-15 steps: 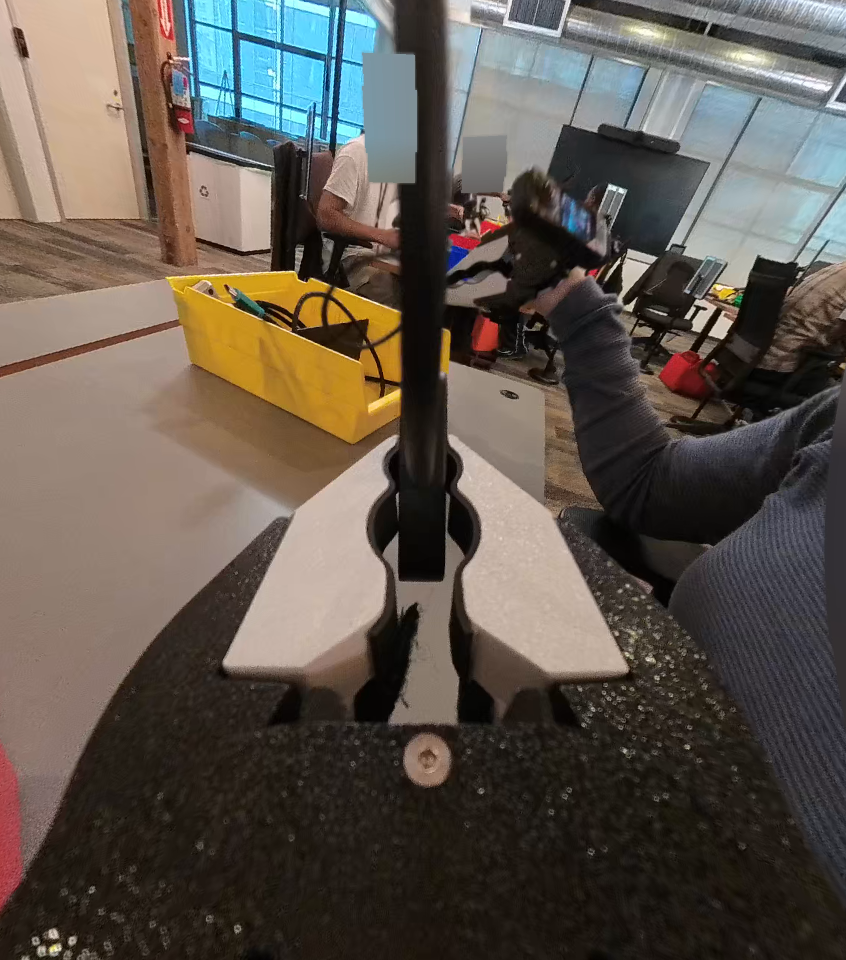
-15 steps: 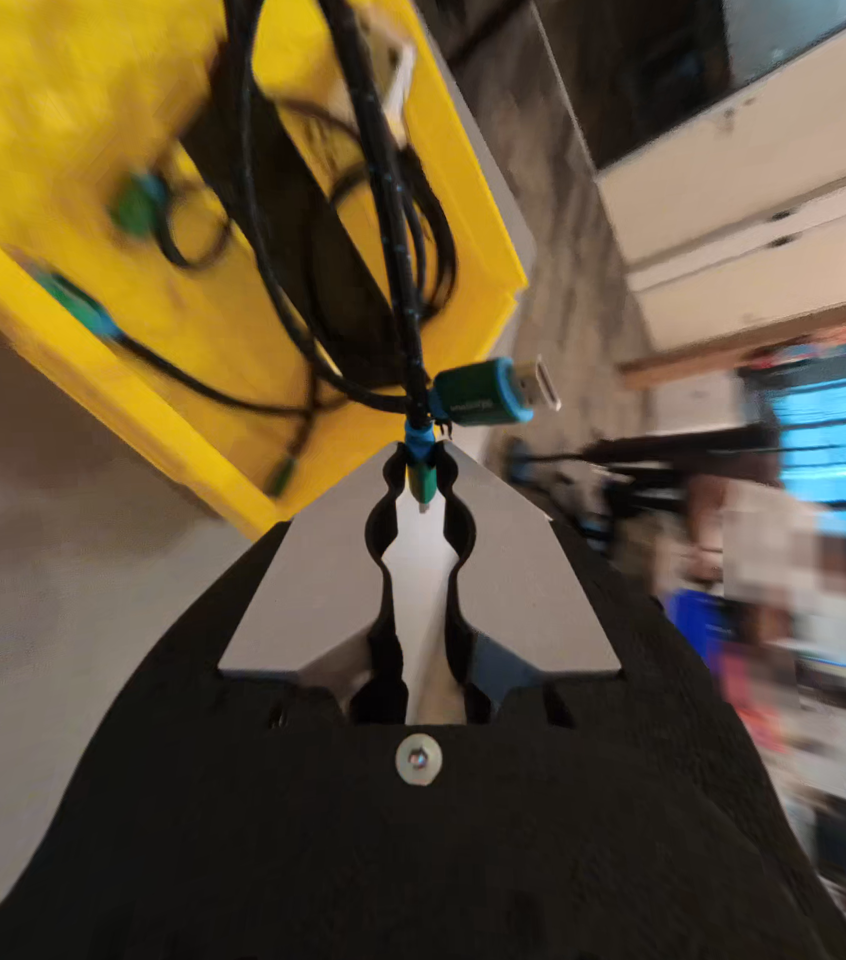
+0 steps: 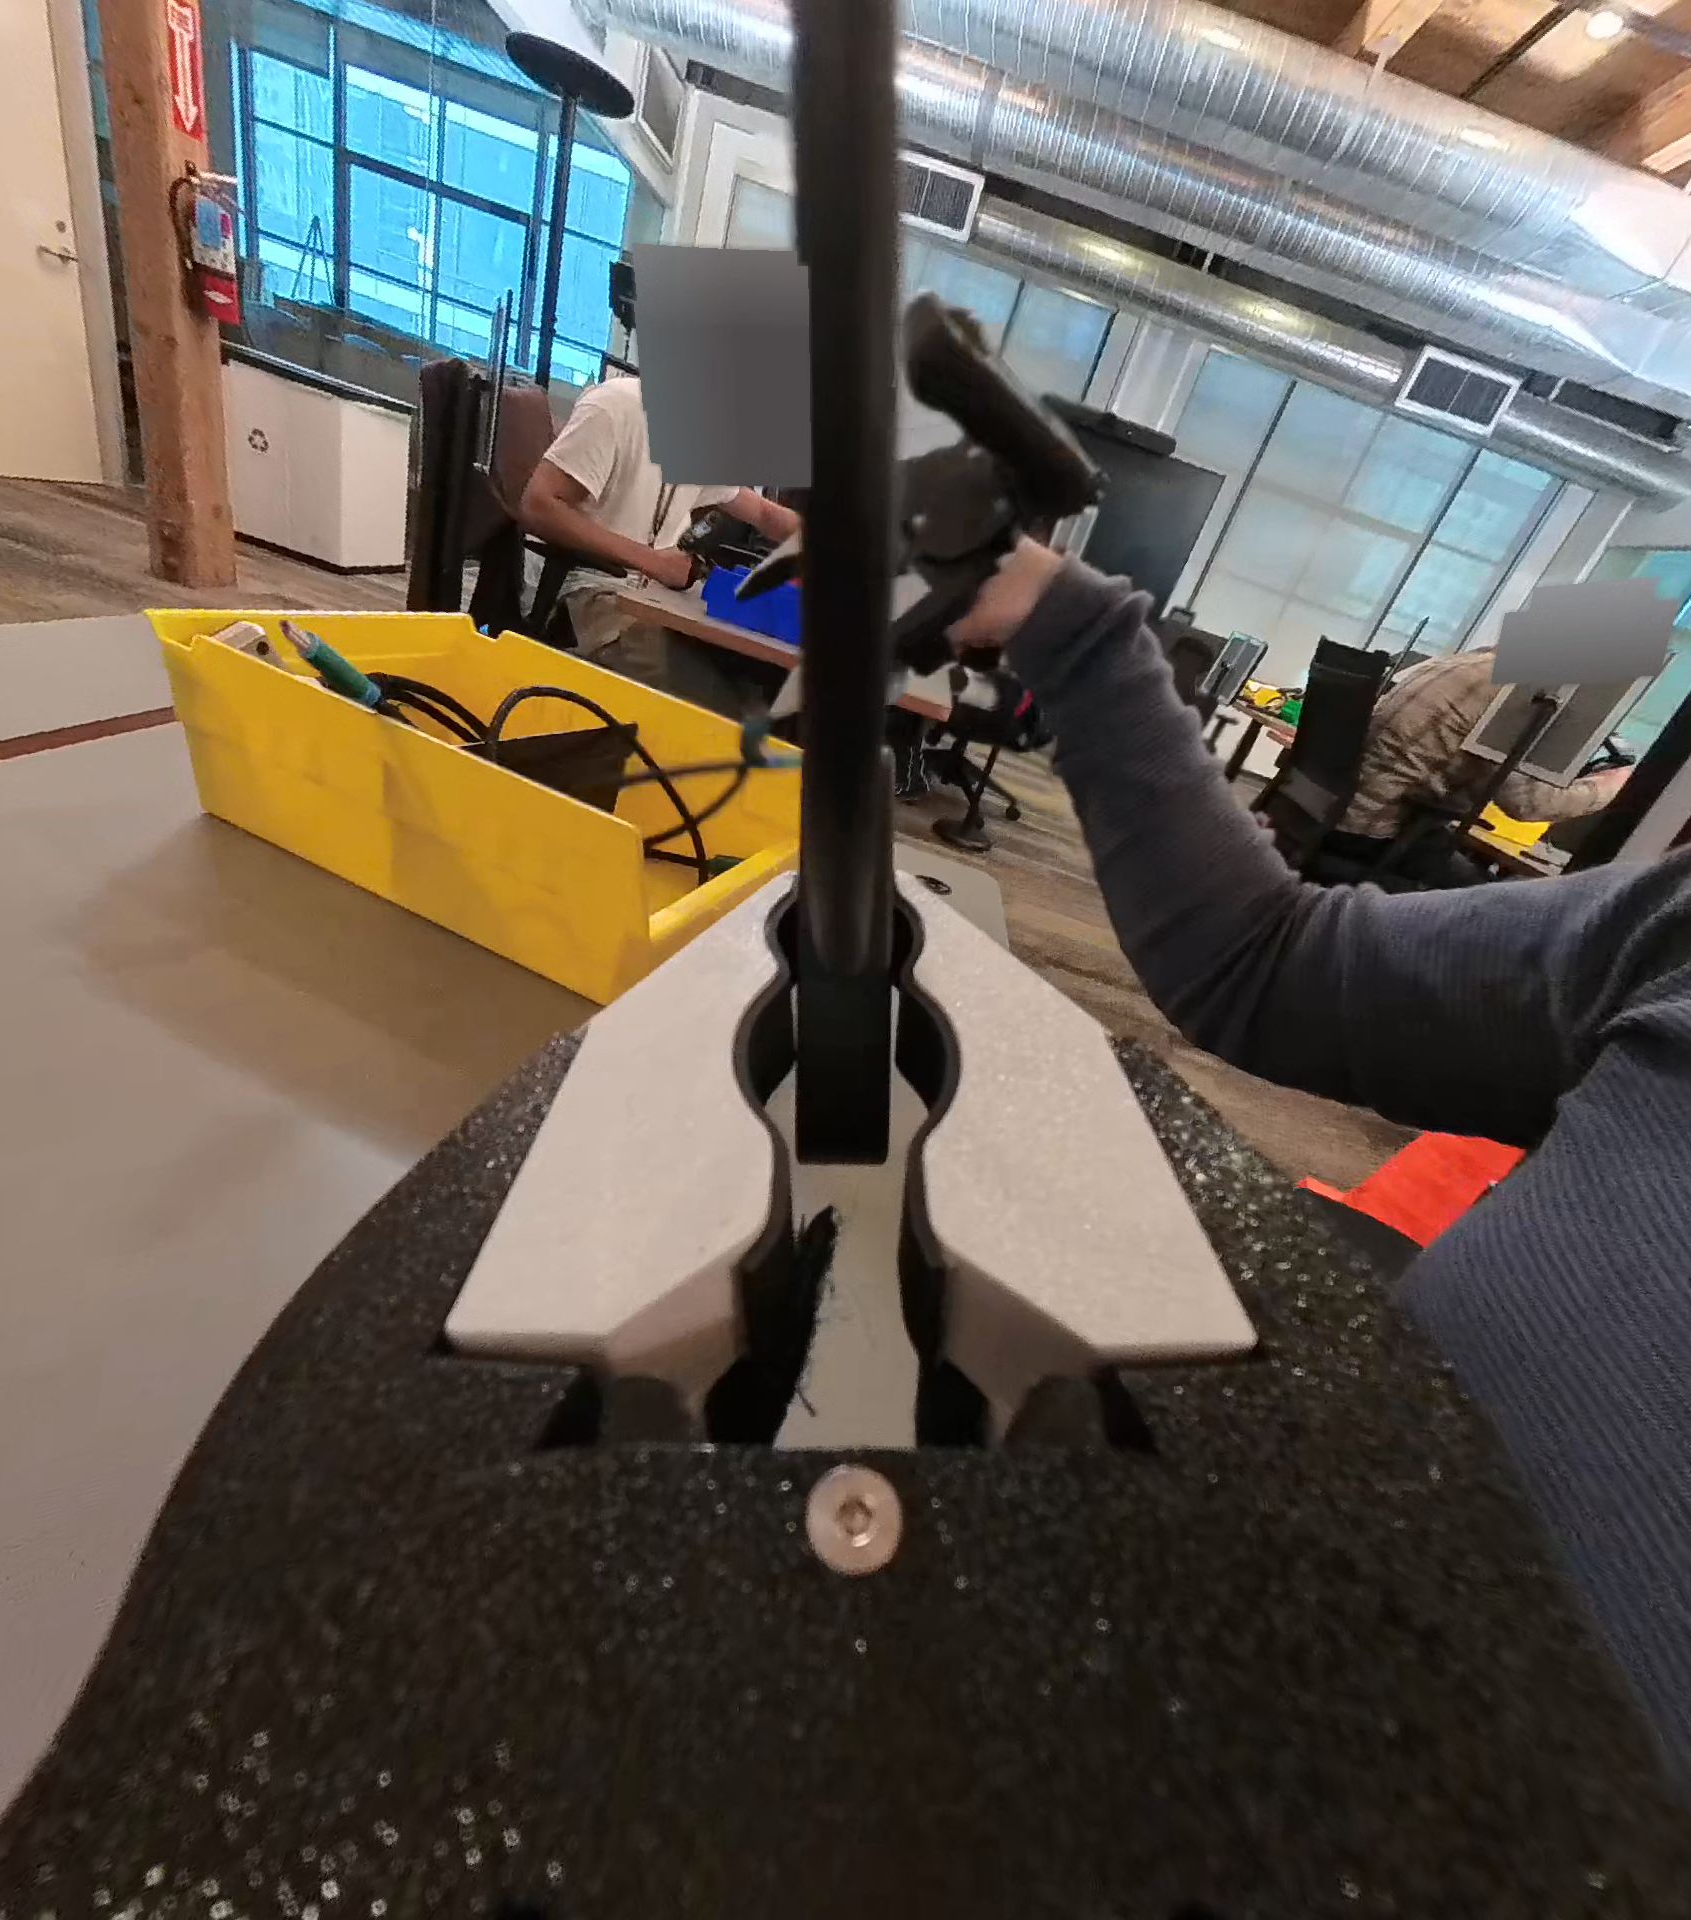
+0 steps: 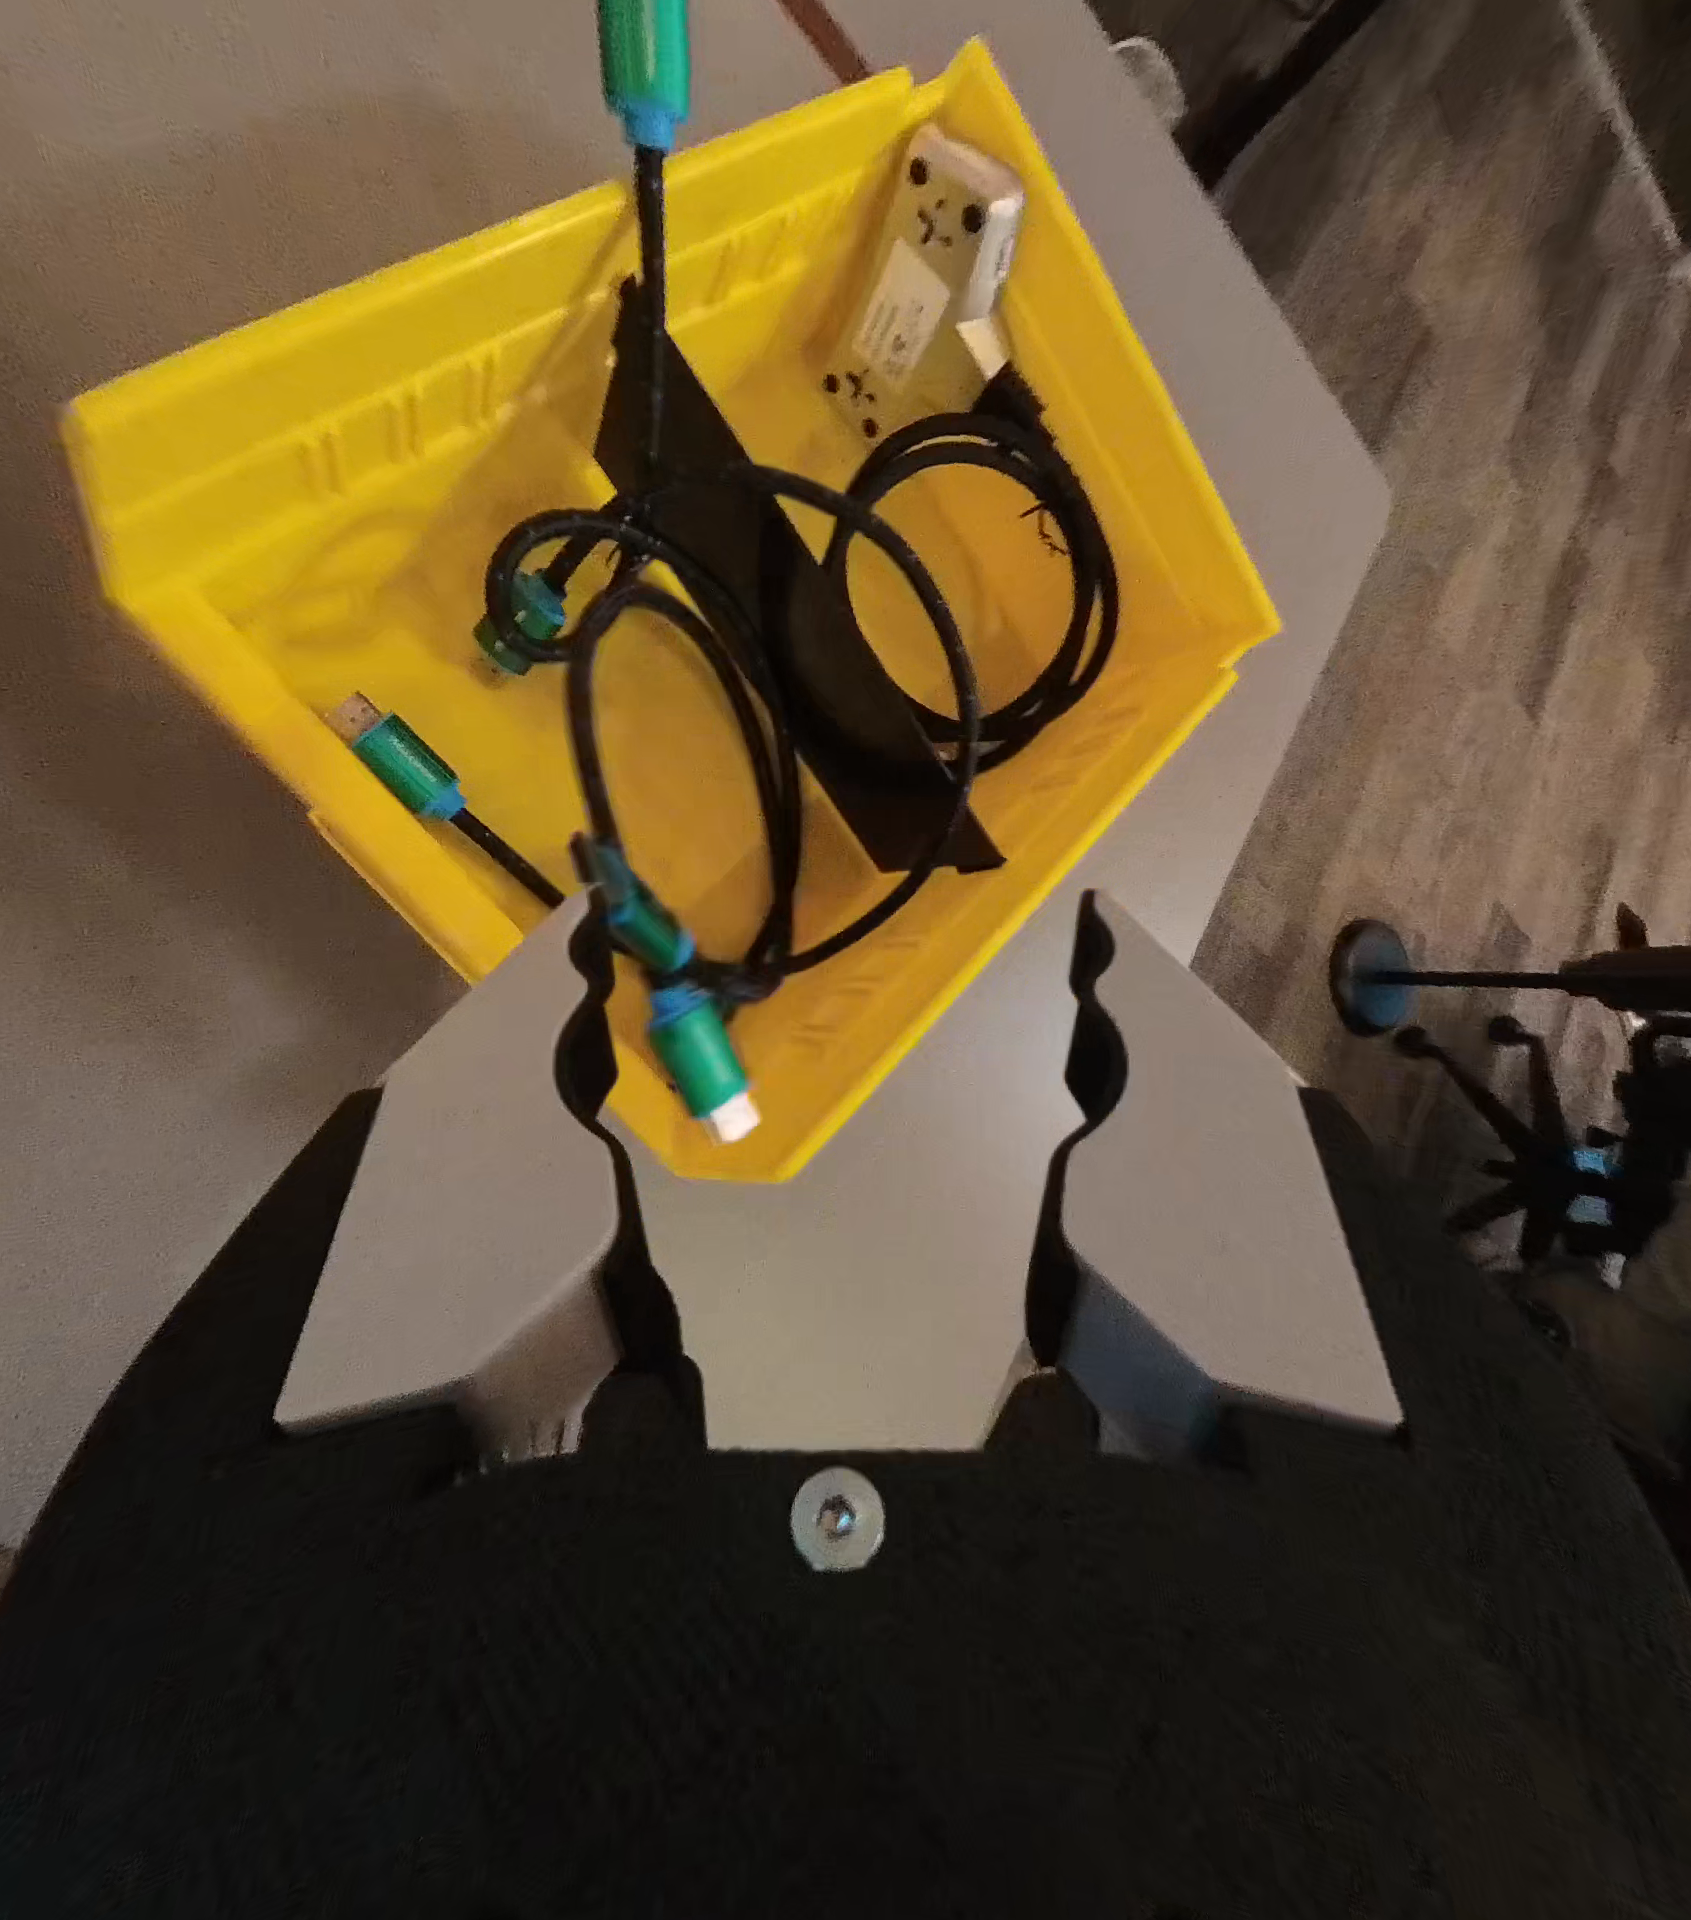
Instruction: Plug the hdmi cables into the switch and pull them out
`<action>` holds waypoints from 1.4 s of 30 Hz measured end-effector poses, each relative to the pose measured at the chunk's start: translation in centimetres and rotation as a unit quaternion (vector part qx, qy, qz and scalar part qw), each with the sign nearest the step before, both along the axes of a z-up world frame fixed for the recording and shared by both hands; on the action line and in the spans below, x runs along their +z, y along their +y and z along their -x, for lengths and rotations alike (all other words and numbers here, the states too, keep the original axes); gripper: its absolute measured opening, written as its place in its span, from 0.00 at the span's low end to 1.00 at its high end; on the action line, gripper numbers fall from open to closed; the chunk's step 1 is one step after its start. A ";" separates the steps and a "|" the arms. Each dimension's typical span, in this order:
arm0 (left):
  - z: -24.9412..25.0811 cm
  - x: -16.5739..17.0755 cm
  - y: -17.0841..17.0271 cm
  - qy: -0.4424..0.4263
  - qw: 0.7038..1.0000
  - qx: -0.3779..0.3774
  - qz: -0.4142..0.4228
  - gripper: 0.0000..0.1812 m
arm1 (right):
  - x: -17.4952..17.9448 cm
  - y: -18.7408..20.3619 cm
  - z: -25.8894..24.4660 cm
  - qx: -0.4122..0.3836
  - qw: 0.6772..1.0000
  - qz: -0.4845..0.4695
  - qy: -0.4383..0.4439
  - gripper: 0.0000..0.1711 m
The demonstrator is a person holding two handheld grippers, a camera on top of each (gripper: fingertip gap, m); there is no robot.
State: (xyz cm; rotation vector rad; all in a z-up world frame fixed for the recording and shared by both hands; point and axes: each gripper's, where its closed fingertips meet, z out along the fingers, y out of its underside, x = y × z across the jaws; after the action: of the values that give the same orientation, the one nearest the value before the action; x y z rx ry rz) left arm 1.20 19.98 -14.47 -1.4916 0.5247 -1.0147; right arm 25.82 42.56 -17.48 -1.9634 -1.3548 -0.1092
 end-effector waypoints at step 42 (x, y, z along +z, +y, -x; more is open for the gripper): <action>4.7 -5.6 3.4 0.026 0.980 0.198 -0.006 0.25 | -1.4 12.2 3.1 0.095 0.944 0.030 -0.315 0.07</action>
State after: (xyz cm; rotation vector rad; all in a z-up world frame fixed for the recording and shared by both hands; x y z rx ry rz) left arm -3.46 23.33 -20.06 -1.5385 0.2530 -0.6607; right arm 22.71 54.71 -18.90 -1.9103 -1.9622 -0.6572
